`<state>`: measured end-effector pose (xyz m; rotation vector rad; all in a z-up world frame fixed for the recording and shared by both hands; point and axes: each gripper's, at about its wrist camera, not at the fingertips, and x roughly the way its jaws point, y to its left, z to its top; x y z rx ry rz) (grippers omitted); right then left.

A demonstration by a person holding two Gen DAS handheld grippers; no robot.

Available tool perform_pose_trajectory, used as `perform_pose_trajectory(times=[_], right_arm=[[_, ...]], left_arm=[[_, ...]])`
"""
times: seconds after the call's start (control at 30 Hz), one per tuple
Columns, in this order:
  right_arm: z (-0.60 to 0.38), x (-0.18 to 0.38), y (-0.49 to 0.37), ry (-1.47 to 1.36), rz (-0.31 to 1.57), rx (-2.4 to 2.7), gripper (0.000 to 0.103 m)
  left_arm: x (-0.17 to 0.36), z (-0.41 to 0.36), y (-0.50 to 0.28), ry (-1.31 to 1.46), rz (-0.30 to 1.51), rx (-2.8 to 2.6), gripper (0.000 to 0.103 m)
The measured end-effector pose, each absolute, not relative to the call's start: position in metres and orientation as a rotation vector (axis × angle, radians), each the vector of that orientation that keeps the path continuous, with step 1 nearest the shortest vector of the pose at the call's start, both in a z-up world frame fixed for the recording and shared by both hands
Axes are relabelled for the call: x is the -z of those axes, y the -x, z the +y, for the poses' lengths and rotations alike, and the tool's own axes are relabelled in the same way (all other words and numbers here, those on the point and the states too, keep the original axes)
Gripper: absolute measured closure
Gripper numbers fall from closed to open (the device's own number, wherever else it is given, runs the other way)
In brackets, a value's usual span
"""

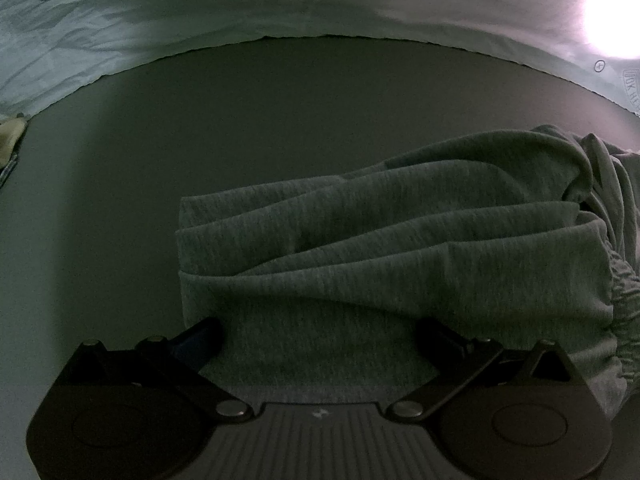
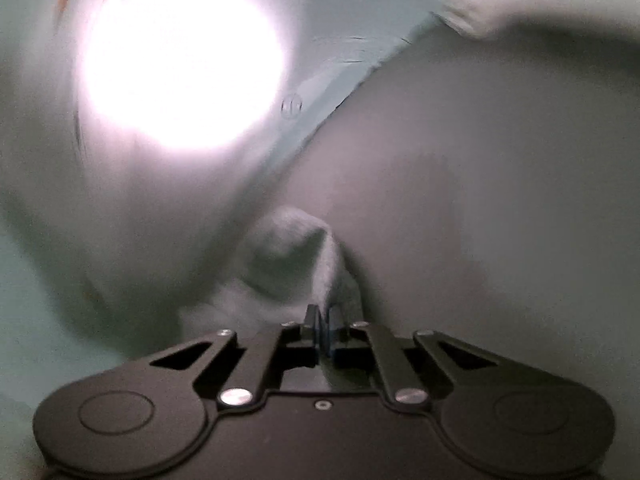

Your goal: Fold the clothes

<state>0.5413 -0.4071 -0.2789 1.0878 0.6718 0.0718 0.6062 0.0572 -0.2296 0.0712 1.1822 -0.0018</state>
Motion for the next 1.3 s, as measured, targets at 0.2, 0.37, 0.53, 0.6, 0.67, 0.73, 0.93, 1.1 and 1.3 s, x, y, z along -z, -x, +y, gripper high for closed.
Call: perform_pose_trajectory(times=[0.2, 0.37, 0.53, 0.6, 0.67, 0.73, 0.93, 1.1, 1.3], right_arm=[[-0.402, 0.298, -0.513, -1.596, 0.448, -0.201, 0.099], [-0.367, 0.296, -0.504, -1.735, 0.378, -0.262, 0.099], [-0.324, 0.282, -0.504, -1.752, 0.360, -0.337, 0.099], [-0.306, 0.270, -0.507, -1.717, 0.384, -0.384, 0.099], [-0.283, 0.258, -0.510, -1.670, 0.411, -0.441, 0.099], [-0.257, 0.246, -0.513, -1.615, 0.445, -0.499, 0.099], [-0.170, 0.226, -0.515, -1.415, 0.602, -0.651, 0.099], [-0.090, 0.246, -0.505, -1.079, 0.872, -0.667, 0.098], [-0.022, 0.249, -0.489, -0.682, 1.046, -0.587, 0.090]], left_arm=[[0.230, 0.054, -0.603, -0.067, 1.179, -0.005, 0.000], [0.230, 0.053, -0.601, -0.069, 1.172, -0.004, 0.000], [0.229, 0.054, -0.601, -0.071, 1.173, 0.003, 0.000], [0.229, 0.055, -0.601, -0.071, 1.168, 0.013, 0.000], [0.227, 0.058, -0.600, -0.073, 1.162, 0.042, 0.000], [0.220, 0.071, -0.597, -0.033, 1.151, 0.093, 0.000], [0.174, 0.156, -0.563, 0.174, 1.027, 0.078, 0.000], [0.166, 0.237, -0.525, 0.283, 0.994, -0.041, 0.000], [0.188, 0.284, -0.489, 0.361, 1.045, -0.112, 0.000]])
